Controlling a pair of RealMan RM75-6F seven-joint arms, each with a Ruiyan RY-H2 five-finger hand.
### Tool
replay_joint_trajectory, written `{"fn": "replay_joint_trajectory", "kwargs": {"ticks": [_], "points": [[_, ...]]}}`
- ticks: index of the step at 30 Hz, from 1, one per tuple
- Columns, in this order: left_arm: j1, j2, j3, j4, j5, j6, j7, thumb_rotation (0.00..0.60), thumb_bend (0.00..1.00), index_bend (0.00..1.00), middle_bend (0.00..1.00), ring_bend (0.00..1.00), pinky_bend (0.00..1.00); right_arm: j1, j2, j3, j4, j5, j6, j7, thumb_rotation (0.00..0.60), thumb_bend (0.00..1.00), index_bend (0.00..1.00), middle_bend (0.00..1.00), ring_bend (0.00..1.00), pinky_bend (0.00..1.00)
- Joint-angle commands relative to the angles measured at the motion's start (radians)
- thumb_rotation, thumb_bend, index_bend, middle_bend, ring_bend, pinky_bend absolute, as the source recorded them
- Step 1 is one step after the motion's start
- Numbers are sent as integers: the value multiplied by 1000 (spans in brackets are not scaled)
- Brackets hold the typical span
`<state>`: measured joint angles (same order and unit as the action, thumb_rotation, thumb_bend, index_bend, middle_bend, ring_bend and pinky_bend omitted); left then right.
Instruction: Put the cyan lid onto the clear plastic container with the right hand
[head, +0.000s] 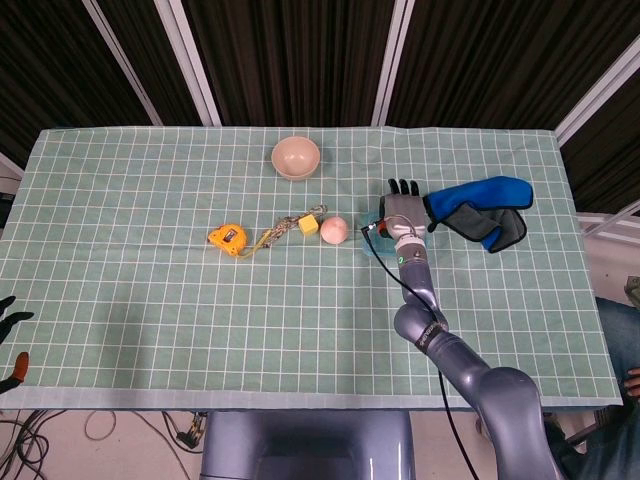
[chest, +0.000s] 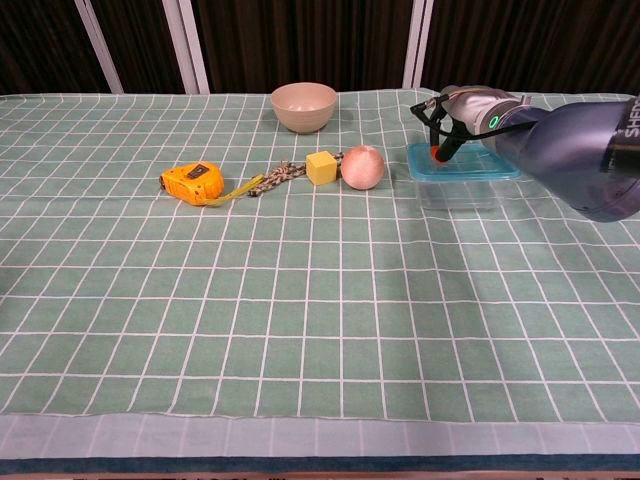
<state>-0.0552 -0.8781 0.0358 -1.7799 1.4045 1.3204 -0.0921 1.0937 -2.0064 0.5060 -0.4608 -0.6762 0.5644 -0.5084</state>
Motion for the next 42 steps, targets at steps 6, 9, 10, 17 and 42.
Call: {"fn": "replay_joint_trajectory", "kwargs": {"ticks": [6,9,10,17,42], "points": [[0,0,0,1,2,2,1,600,517,209,0,0,0,-2,-2,-8,9,4,-4,-8,600,423,740,118,0,0],[1,-1,0,1,2,2,2,600,517,209,0,0,0,-2,-2,-9,12,8,-7,-13,600,422,740,119,0,0],[1,-1,0,1,1,2,2,600,517,209,0,0,0,-2,-2,-9,13,9,-8,-15,600,422,740,119,0,0],[0,-1,0,1,1,2,3,600,517,210,0,0,0,-4,-2,-15,13,16,-13,-26,600,423,742,118,0,0],[0,1,1,0,0,-1,4,600,517,210,0,0,0,-10,-3,-17,-11,-13,29,23,600,419,751,118,0,0]]}}
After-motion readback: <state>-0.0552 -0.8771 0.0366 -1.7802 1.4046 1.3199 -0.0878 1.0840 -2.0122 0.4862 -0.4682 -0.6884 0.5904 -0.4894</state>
